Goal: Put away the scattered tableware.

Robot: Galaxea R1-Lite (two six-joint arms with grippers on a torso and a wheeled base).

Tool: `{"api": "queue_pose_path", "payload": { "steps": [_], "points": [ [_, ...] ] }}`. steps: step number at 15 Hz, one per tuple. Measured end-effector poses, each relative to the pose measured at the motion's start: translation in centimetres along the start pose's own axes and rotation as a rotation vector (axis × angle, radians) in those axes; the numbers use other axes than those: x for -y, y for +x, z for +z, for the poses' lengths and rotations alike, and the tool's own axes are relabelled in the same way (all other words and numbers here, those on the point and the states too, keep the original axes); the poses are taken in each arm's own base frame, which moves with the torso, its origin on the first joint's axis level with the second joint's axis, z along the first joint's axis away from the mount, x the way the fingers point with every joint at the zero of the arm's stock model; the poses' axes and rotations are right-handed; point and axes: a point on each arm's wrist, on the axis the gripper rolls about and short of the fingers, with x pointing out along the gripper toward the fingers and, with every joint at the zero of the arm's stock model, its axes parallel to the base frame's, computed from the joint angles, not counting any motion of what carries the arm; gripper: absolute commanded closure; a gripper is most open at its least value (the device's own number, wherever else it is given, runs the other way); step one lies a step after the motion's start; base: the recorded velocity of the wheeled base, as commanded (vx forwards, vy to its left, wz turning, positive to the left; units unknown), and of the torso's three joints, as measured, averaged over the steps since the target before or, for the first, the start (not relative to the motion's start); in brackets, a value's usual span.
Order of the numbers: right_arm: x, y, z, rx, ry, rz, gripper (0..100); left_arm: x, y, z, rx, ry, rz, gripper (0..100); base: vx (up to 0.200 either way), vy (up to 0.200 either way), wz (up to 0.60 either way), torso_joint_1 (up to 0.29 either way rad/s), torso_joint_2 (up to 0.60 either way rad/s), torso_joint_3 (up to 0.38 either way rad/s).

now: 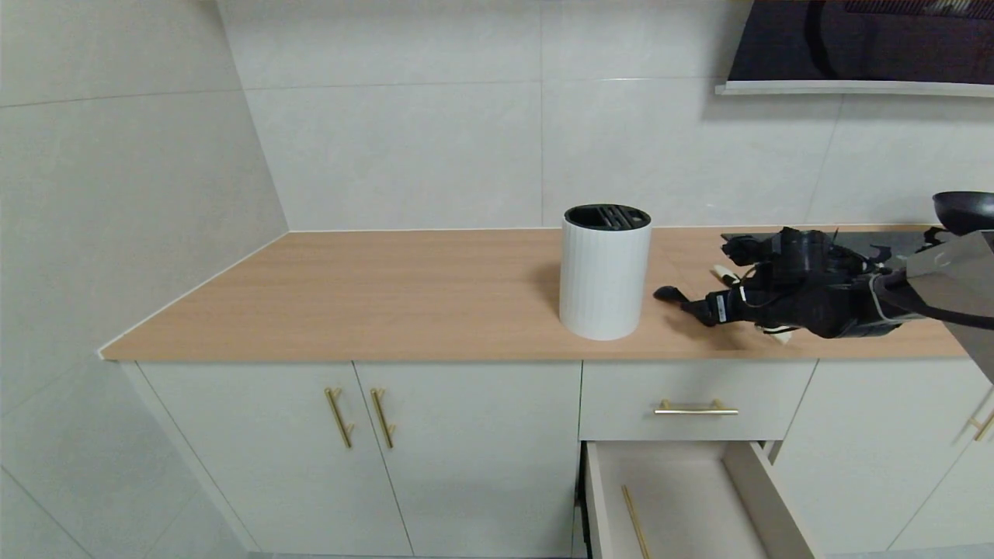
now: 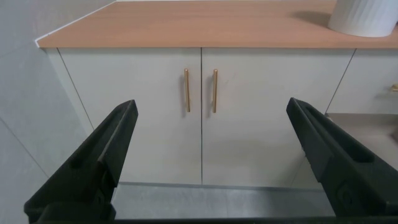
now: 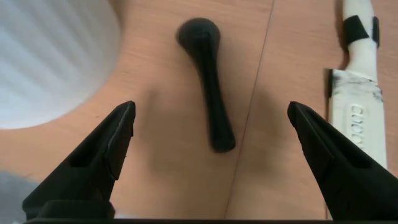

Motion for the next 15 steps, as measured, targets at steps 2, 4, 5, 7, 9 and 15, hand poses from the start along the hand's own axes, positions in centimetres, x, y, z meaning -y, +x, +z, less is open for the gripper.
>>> {"api": "queue_pose_path", "payload": {
  "steps": [2,4,5,7,9,15],
  "points": [
    [0.3,0.7,-0.6,-0.005,0.005,0.006,0,0.0,0.0,0.0,0.0,0.0,0.0,0,0.0,0.0,0.0,0.0,0.0,0.0],
    [0.4,1.4,-1.0,0.004,0.004,0.0,0,0.0,0.0,0.0,0.0,0.0,0.0,0,0.0,0.0,0.0,0.0,0.0,0.0],
    [0.3,1.7,-1.2,0.001,0.004,0.0,0,0.0,0.0,0.0,0.0,0.0,0.0,0,0.0,0.0,0.0,0.0,0.0,0.0],
    [0.3,2.3,-1.7,-0.005,0.006,0.001,0,0.0,0.0,0.0,0.0,0.0,0.0,0,0.0,0.0,0.0,0.0,0.0,0.0],
    [0.4,2.8,-2.0,-0.008,0.009,0.001,0,0.0,0.0,0.0,0.0,0.0,0.0,0,0.0,0.0,0.0,0.0,0.0,0.0],
    [0.4,3.3,-2.5,-0.018,0.01,-0.001,100,0.0,0.0,0.0,0.0,0.0,0.0,0,0.0,0.0,0.0,0.0,0.0,0.0]
  ]
}}
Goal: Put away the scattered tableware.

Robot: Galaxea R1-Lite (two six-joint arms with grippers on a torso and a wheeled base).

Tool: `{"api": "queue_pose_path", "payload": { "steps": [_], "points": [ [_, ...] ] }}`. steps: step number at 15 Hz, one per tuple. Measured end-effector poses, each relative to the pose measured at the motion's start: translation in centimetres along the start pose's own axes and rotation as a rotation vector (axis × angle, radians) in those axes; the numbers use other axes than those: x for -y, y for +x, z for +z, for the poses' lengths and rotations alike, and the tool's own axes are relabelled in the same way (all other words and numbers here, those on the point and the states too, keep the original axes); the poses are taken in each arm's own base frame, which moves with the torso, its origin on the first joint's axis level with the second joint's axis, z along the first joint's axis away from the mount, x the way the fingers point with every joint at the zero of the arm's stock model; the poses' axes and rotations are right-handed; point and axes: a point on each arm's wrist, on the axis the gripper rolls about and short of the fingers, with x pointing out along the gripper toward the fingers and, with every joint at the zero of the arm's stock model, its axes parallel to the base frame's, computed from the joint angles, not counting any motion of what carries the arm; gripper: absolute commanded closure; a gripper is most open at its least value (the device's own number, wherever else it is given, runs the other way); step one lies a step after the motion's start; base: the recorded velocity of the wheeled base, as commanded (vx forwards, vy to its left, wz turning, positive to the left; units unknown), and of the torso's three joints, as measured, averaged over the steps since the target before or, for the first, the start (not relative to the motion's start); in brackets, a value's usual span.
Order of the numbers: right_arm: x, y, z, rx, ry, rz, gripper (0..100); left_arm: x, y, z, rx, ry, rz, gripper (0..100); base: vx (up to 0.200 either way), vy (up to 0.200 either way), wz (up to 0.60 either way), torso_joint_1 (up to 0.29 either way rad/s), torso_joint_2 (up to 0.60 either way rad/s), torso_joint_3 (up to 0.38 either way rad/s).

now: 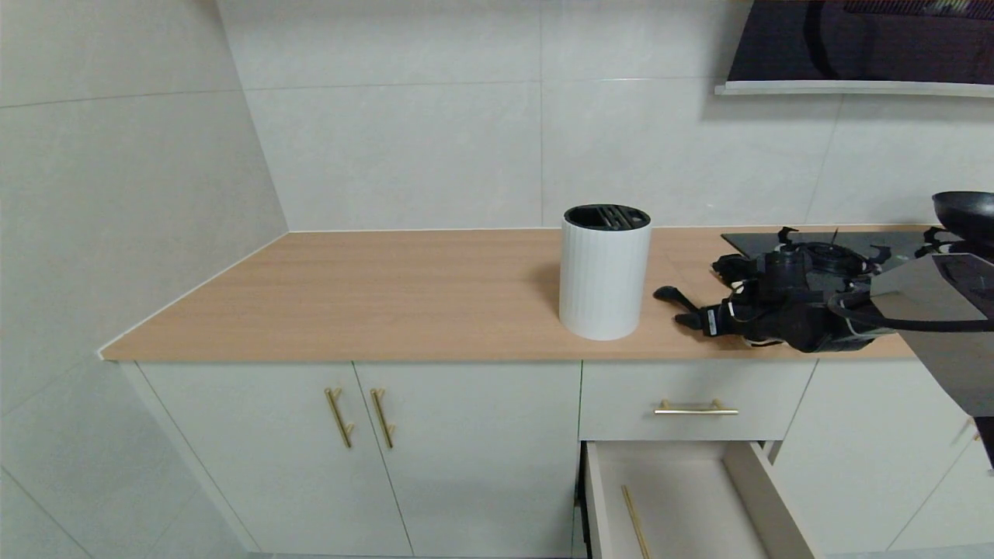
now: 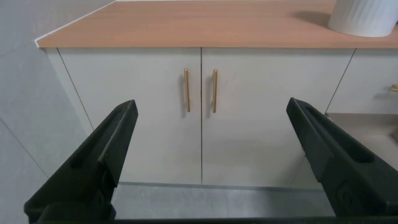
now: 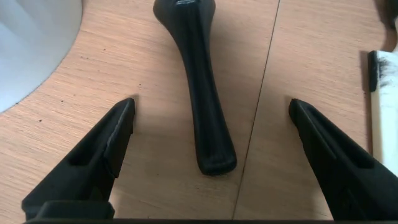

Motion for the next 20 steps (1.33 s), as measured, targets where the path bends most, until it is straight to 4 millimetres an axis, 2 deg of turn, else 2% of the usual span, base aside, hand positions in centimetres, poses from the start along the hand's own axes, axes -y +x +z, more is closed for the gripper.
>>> {"api": "queue_pose_path", "payload": {
  "steps": [8,12,14,16,18,20],
  "points": [
    [-0.6,0.1,0.2,-0.003,0.021,-0.014,100,0.0,0.0,0.0,0.0,0.0,0.0,0,0.0,0.0,0.0,0.0,0.0,0.0],
    [-0.9,-0.3,1.0,-0.045,0.087,-0.104,100,0.0,0.0,0.0,0.0,0.0,0.0,0,0.0,0.0,0.0,0.0,0.0,0.0],
    [-1.4,-1.7,1.8,-0.114,0.142,-0.145,100,0.0,0.0,0.0,0.0,0.0,0.0,0,0.0,0.0,0.0,0.0,0.0,0.0],
    [-2.4,-4.2,3.6,-0.136,0.222,-0.152,100,0.0,0.0,0.0,0.0,0.0,0.0,0,0.0,0.0,0.0,0.0,0.0,0.0],
    [-4.0,-8.7,6.2,-0.135,0.263,-0.142,100,0.0,0.0,0.0,0.0,0.0,0.0,0,0.0,0.0,0.0,0.0,0.0,0.0],
    [-5.9,-13.1,6.9,-0.161,0.276,-0.145,100,0.0,0.0,0.0,0.0,0.0,0.0,0,0.0,0.0,0.0,0.0,0.0,0.0]
  ]
}}
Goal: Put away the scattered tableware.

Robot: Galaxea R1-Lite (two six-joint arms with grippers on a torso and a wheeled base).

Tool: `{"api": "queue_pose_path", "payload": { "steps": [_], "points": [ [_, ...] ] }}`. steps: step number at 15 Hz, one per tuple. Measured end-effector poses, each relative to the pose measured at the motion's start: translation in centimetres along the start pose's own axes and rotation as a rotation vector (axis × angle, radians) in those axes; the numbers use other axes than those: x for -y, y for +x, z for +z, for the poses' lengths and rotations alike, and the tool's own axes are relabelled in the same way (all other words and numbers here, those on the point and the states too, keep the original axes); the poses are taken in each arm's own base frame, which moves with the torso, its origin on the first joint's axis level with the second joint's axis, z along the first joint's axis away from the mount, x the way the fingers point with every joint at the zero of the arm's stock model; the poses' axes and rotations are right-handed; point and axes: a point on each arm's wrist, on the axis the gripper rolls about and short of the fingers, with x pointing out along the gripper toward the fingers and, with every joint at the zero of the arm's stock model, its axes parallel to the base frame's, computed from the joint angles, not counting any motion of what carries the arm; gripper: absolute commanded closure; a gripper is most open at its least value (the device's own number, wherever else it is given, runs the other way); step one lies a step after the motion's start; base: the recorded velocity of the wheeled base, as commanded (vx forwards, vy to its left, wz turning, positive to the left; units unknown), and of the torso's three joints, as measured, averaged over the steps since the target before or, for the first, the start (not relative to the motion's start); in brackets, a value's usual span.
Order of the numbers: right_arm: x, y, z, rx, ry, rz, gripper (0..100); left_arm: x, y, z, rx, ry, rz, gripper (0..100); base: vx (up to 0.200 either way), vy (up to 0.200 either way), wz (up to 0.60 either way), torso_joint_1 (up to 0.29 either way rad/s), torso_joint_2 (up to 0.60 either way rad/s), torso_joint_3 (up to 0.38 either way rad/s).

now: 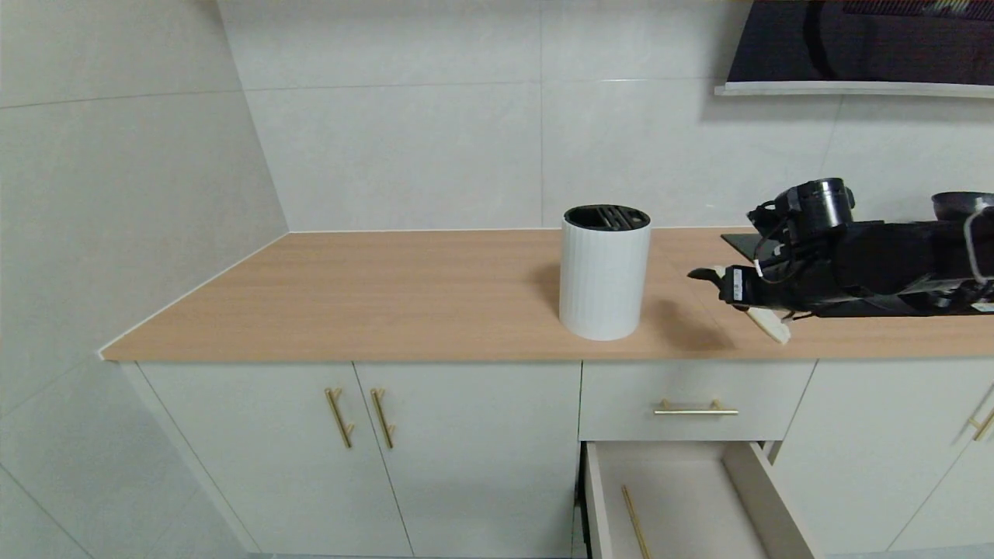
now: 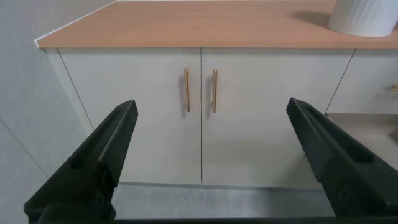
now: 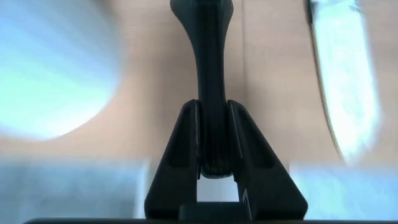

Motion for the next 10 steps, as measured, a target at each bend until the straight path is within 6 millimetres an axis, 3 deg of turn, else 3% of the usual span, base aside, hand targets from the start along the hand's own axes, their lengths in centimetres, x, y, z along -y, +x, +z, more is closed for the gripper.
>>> {"api": "queue_pose_path", "payload": {
  "steps": [2,5,8,10],
  "points": [
    [-0.7,-3.7,-1.6,-0.028,-0.009,-0.041,100,0.0,0.0,0.0,0.0,0.0,0.0,0,0.0,0.0,0.0,0.0,0.0,0.0],
    [-1.6,-7.4,-4.2,-0.087,-0.022,-0.036,100,0.0,0.0,0.0,0.0,0.0,0.0,0,0.0,0.0,0.0,0.0,0.0,0.0],
    [-2.1,-8.6,-6.8,-0.152,-0.03,-0.016,100,0.0,0.0,0.0,0.0,0.0,0.0,0,0.0,0.0,0.0,0.0,0.0,0.0],
    [-2.2,-8.7,-7.2,-0.136,-0.034,-0.002,100,0.0,0.0,0.0,0.0,0.0,0.0,0,0.0,0.0,0.0,0.0,0.0,0.0]
  ]
}}
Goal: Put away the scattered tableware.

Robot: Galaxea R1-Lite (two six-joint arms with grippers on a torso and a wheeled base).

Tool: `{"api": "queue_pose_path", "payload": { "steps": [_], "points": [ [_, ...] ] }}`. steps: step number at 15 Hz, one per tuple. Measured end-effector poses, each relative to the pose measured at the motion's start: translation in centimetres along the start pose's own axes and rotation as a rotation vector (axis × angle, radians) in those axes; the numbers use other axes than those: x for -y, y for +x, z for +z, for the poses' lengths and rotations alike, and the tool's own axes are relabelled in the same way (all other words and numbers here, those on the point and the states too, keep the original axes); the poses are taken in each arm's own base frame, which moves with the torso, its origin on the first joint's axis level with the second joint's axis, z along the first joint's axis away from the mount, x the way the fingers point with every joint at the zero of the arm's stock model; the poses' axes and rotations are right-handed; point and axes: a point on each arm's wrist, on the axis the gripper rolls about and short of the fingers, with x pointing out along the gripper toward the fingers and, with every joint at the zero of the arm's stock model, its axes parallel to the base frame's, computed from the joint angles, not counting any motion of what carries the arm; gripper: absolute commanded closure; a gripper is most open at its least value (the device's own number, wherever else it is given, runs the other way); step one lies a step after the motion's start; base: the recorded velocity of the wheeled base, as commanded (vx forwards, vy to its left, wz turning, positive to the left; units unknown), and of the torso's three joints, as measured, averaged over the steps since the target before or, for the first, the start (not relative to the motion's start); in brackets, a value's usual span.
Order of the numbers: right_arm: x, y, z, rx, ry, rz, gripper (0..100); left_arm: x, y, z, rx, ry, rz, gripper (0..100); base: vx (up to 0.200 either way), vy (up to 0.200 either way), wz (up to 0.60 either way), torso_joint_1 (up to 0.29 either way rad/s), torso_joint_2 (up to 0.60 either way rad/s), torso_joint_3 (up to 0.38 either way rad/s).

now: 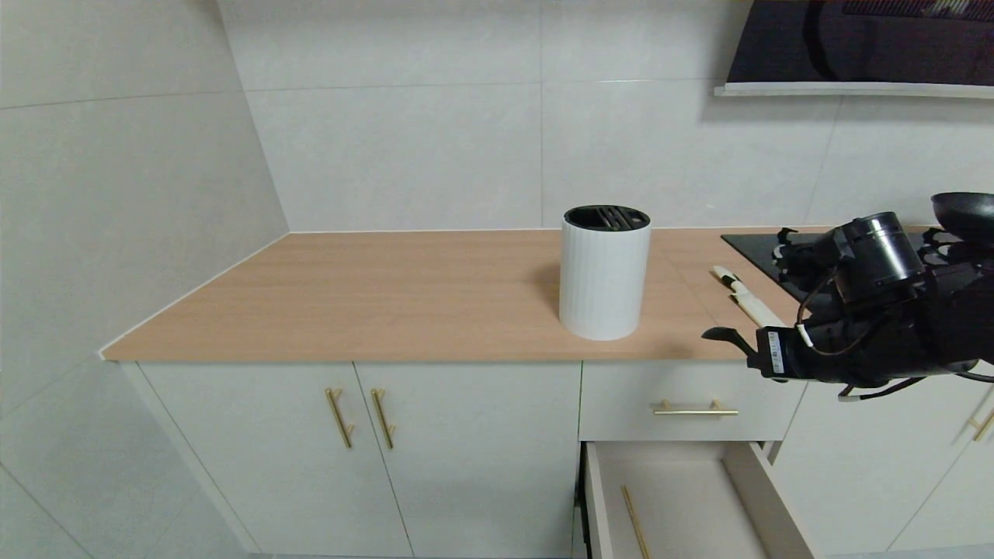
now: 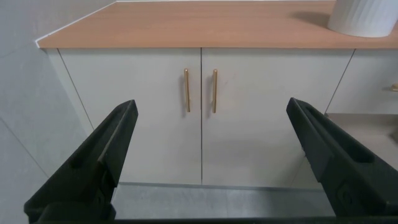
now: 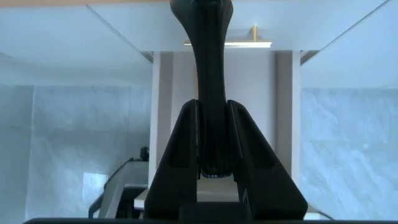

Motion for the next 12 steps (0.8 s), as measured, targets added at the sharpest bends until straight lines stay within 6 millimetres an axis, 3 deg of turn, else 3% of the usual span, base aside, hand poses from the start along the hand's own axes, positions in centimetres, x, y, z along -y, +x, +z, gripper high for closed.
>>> {"api": "queue_pose_path", "payload": {
  "steps": [10,12],
  "points": [
    [0.02,0.57,-0.44,-0.017,-0.004,-0.008,100,0.0,0.0,0.0,0.0,0.0,0.0,0,0.0,0.0,0.0,0.0,0.0,0.0],
    [0.03,0.64,-0.49,-0.02,-0.004,-0.008,100,0.0,0.0,0.01,0.0,0.0,0.0,0,0.0,0.0,0.0,-0.129,0.3,0.181]
  ]
}}
